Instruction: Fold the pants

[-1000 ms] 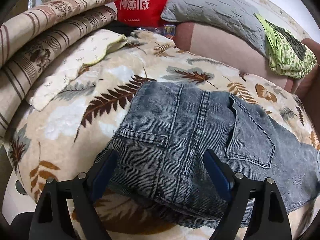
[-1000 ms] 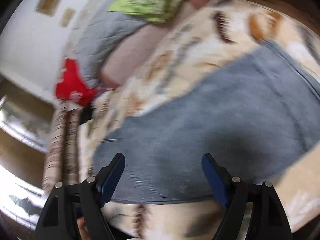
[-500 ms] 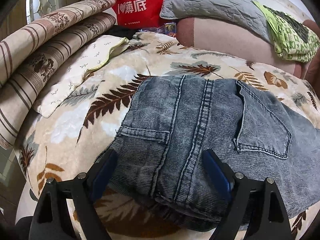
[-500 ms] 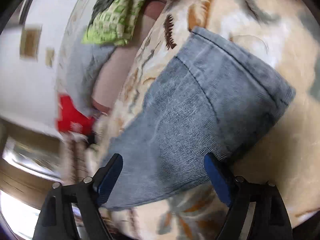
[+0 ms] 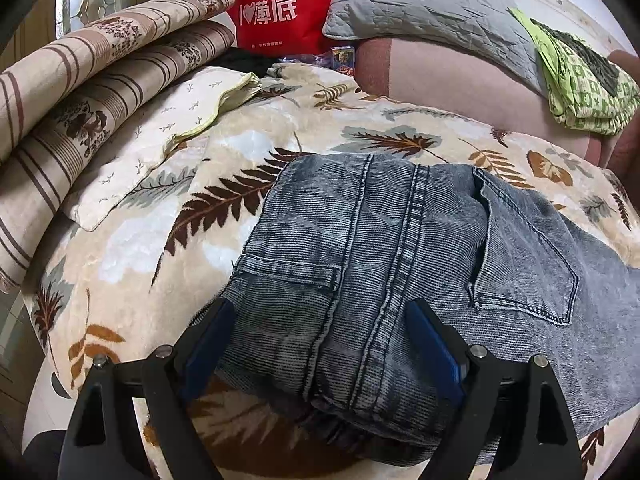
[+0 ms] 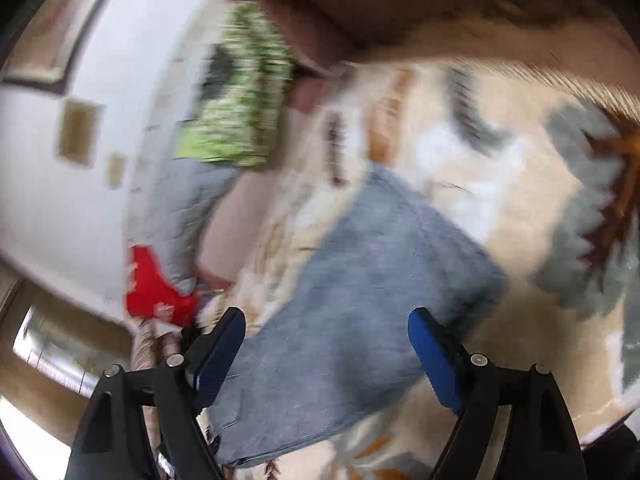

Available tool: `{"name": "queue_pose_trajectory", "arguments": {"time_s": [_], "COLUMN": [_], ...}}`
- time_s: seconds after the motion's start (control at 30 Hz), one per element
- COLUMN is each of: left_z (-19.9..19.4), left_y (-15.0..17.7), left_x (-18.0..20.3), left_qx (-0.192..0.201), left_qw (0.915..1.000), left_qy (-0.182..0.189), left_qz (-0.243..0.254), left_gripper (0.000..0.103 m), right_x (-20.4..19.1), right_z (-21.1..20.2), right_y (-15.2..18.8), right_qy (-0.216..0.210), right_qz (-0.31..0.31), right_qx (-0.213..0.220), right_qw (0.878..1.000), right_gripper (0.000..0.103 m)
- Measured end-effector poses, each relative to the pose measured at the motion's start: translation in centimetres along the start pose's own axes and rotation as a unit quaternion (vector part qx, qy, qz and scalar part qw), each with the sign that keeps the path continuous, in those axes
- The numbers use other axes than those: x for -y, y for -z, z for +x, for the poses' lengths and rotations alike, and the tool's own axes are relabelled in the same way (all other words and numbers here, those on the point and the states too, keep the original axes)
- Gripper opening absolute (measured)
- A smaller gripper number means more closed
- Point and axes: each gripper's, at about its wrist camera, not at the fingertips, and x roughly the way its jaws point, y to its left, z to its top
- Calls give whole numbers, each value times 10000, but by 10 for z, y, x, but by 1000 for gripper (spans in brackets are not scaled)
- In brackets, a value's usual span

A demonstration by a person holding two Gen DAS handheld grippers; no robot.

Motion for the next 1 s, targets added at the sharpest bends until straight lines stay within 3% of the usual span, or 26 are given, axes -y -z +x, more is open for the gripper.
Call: {"name": "queue_pose_trajectory", "arguments": {"time_s": [0.07, 0.17, 0.23, 0.27, 0.33, 0.47, 0.57, 0.67, 0.77, 0.83, 1.0], "left_z": [0, 0, 0, 0, 0, -15, -36, -55, -64, -70, -78], "left_y": [0, 0, 0, 0, -1, -5, -13, -23, -29, -27, -16], "left_x": [-1, -2, -1, -1, -2, 0, 9, 31, 69, 102, 186], "left_qx": [-14, -17, -15, -12, -7, 272, 581, 704, 520, 382, -150], "left_qw": [10000, 10000, 10000, 10000, 10000, 9996, 9983, 9965, 9925, 9865, 9621], "left_qy": [30, 51, 35, 34, 40, -65, 50, 424, 1049, 1492, 2523], "left_qz": [-25, -35, -32, -37, -45, 11, 64, 132, 342, 556, 1023], "left_gripper": [88, 88, 88, 88, 88, 88, 88, 88, 88, 88, 88], "right_x": [8, -10, -4, 10, 15, -8, -2, 14, 18, 16, 26], "right_z": [-6, -26, -24, -14, -15, -46, -51, -49, -48, -39, -22], "right_y": [-2, -1, -4, -5, -4, -3, -2, -11, -19, -23, -31], "right_qy": [-223, -545, -288, 24, -180, -490, 119, 582, 380, 173, 533], "right_qz": [284, -142, -107, 177, 335, -85, 124, 538, 678, 744, 843], "right_qx": [70, 389, 399, 168, 193, 534, 223, -197, -215, -286, -420], "right_qw": [9993, 9977, 9987, 9997, 9991, 9973, 9996, 9967, 9967, 9967, 9941], "right_gripper": [85, 85, 86, 86, 86, 86, 86, 86, 86, 86, 84]}}
